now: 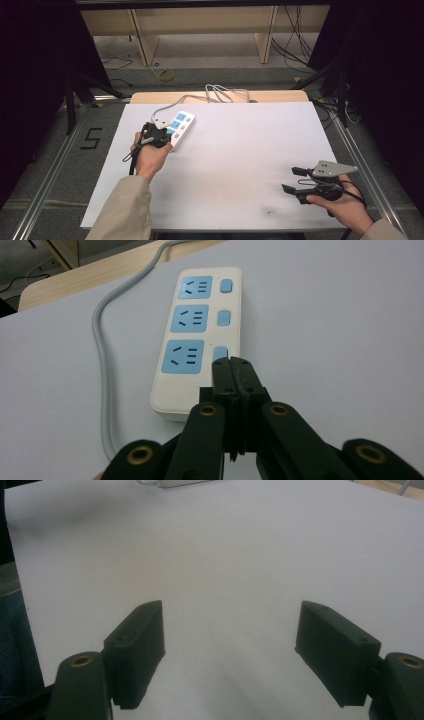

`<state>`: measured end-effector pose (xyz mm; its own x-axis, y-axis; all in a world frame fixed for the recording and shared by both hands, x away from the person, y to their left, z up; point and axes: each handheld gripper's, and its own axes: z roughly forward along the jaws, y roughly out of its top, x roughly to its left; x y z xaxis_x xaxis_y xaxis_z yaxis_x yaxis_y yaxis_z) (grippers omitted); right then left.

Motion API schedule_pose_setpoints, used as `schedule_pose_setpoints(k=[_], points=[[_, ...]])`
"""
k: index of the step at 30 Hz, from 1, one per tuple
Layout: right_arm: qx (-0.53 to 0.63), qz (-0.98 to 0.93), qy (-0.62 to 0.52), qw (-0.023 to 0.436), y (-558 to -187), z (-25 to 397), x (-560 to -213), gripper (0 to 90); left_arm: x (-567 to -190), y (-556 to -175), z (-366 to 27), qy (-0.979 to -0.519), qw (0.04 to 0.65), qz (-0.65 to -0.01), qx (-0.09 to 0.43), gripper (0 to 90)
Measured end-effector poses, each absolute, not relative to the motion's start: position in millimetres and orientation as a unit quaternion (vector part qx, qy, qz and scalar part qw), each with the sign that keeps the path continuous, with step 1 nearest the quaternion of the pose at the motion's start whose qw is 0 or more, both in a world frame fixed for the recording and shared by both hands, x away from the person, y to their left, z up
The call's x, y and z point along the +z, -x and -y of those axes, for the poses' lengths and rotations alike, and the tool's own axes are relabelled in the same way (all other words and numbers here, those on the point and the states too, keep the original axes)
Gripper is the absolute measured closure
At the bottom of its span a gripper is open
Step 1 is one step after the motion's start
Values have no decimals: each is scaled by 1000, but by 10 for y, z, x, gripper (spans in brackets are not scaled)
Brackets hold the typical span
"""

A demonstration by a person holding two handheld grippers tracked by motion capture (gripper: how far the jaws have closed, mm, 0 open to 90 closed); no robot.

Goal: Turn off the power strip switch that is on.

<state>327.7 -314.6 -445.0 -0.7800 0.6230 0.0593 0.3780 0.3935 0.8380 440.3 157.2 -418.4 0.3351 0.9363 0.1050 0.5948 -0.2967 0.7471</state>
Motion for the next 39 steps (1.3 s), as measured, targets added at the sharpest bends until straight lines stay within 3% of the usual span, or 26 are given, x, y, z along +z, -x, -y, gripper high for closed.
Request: schedule_pose_setpoints(k=[39], points=[[458, -824, -305, 134, -3282, 3149, -4457, 278, -4186, -4668, -1484, -759, 301, -506, 280, 900]])
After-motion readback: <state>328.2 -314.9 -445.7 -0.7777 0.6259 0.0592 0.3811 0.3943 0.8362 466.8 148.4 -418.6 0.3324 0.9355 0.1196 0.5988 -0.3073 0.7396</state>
